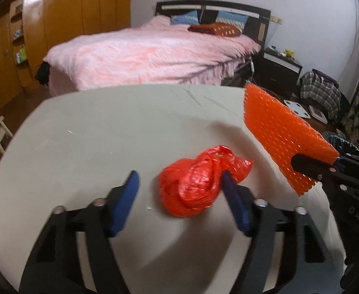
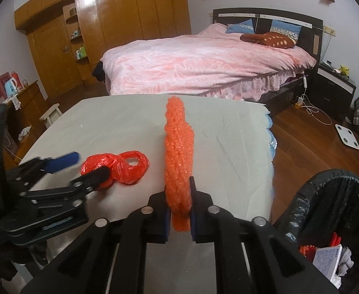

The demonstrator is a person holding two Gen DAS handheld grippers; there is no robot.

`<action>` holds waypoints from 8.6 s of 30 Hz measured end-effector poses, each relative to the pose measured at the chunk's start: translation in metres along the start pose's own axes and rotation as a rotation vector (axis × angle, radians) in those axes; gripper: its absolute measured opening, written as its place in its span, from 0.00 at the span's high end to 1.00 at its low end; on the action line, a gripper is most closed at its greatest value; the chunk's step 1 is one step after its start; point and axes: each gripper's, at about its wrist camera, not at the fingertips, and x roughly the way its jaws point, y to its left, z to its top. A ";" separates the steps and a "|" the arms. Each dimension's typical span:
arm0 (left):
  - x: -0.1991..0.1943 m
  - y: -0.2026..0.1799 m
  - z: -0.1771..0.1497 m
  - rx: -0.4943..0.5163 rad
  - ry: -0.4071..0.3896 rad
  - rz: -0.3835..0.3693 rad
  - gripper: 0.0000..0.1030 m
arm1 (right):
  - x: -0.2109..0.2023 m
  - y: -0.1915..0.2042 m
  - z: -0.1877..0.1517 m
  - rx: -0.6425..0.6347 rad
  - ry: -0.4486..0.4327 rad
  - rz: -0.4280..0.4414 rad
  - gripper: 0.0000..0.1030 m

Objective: Collect trash

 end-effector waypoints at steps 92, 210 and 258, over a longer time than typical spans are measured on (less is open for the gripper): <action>-0.223 -0.229 -0.009 0.156 -0.308 -0.175 0.69 | -0.301 -0.142 -0.064 0.128 -0.268 -0.240 0.88; -0.304 -0.167 -0.025 0.113 -0.311 -0.035 0.07 | -0.347 -0.065 -0.044 0.048 -0.254 -0.154 0.06; -0.305 -0.166 -0.022 0.114 -0.307 -0.035 0.07 | -0.343 -0.063 -0.048 0.053 -0.247 -0.151 0.06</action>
